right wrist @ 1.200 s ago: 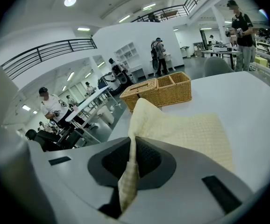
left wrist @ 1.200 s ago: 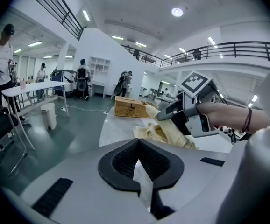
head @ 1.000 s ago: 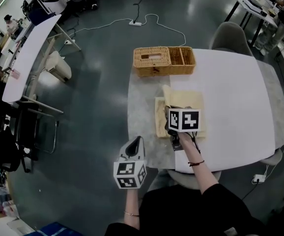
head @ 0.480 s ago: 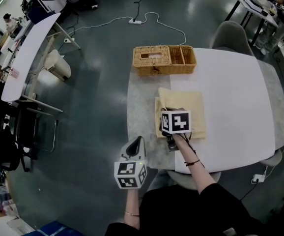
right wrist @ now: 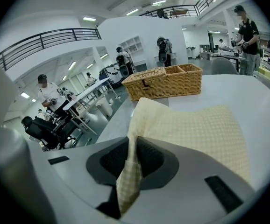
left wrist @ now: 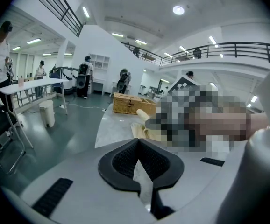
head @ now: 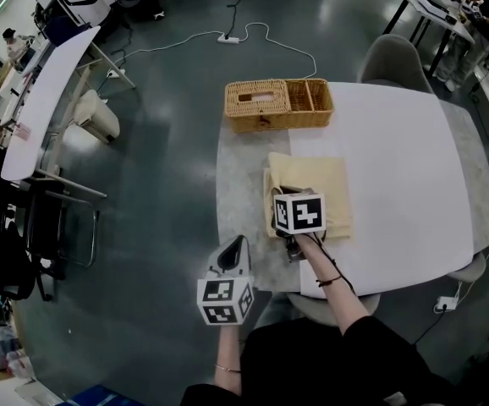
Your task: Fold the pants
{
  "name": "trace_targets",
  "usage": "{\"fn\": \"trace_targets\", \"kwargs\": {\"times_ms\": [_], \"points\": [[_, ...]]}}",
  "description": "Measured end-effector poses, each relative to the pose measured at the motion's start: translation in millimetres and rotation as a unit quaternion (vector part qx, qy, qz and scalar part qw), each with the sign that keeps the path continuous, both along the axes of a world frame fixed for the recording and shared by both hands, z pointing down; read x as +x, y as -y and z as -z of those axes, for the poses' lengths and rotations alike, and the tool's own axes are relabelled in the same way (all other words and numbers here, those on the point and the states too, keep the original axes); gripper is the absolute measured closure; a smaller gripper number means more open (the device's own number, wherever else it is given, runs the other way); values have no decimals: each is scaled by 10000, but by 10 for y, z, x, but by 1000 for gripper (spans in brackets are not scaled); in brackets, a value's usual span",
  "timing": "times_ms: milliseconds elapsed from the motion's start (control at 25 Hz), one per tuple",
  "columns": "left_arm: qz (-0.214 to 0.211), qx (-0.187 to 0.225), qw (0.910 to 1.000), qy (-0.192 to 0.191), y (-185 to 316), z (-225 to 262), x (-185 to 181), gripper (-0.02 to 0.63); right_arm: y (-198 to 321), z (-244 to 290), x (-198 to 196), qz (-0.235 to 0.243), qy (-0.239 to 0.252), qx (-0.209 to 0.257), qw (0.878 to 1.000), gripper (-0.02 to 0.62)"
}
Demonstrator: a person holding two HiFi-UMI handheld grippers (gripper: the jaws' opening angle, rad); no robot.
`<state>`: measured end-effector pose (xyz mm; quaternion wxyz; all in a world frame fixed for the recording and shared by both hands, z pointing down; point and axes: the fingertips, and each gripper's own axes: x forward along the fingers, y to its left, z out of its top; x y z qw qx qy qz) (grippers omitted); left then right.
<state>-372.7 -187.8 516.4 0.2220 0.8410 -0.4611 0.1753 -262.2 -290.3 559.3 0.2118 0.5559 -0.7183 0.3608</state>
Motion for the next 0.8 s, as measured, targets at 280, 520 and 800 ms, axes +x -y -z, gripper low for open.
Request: {"fn": "trace_targets", "kwargs": {"times_ms": [280,520,800], "points": [[-81,42,10000,20,-21,33,124,598,-26,83,-49,179,426,257,9986,502],[-34,118,9999,62,-52,138,191,598,-87,355,-55,472,413,838,9945,465],[57,247,9997,75,-131,295,335,598,-351,767,248,709,973,1299,9842,456]]}}
